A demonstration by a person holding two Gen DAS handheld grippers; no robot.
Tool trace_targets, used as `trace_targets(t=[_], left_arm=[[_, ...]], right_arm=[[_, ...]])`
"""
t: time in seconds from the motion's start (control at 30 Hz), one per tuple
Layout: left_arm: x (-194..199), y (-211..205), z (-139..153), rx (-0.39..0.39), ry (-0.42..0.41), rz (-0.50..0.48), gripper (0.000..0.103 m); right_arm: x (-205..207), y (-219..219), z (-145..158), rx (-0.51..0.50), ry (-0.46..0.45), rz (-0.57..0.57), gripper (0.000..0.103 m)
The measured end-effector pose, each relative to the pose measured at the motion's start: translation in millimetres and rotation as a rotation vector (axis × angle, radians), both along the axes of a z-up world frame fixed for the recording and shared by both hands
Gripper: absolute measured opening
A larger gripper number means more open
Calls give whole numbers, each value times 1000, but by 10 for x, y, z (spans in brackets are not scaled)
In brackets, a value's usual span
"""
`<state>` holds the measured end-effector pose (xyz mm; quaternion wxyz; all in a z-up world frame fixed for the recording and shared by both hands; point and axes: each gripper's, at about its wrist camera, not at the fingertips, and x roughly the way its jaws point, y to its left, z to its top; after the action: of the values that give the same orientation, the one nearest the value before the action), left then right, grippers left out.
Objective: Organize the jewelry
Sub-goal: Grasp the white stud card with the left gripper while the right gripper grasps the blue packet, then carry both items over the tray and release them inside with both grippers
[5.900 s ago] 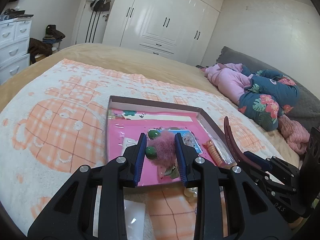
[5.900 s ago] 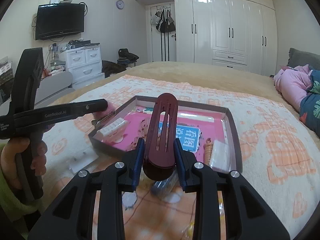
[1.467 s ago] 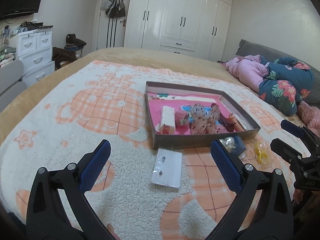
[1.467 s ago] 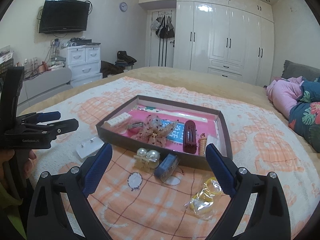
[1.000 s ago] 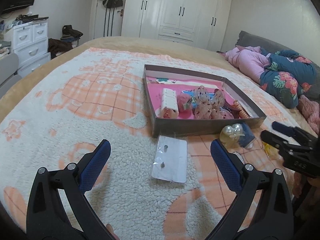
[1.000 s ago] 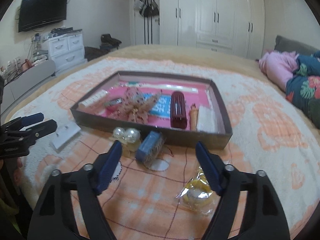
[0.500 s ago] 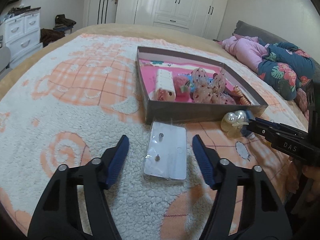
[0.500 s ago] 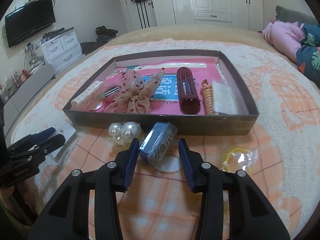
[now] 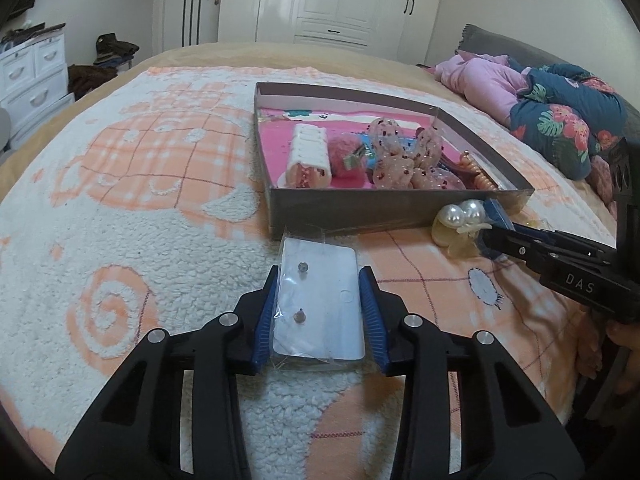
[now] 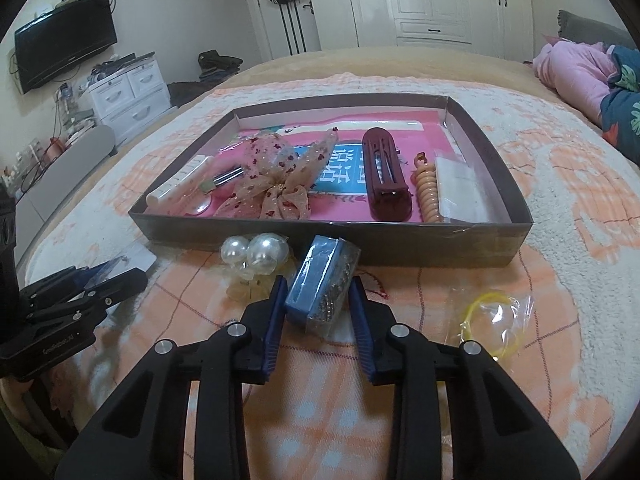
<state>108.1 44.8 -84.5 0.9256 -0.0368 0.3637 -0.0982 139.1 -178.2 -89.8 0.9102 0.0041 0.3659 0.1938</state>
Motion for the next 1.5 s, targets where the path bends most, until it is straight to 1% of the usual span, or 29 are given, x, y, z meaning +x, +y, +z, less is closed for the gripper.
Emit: trace_targets(t=[0.13,0.47,0.73,0.83,1.1,1.5], left_arm=[[-25,-6,34,-17,-6,-10,30],[-147,-108,206,-19,-47,-30,30],[-182,-287,377,-24,-82,-64,30],[-157,-356,429,-32,-91,-79,30],[-8,-552,565,-54,-120,-121,30],[252,-800,759,-75,-161,-160,30]], right_arm=[[-72,-33,27,1,-13,8,28],[-236,-249,147,14,-32,0,27],[-380,-447,309,2,-88,-23,27],[-396,-543,365,-6,-114,-41,27],[-356,-796,460,4,-147,-101,27],[-297,-920,531,4,-179,-137,27]])
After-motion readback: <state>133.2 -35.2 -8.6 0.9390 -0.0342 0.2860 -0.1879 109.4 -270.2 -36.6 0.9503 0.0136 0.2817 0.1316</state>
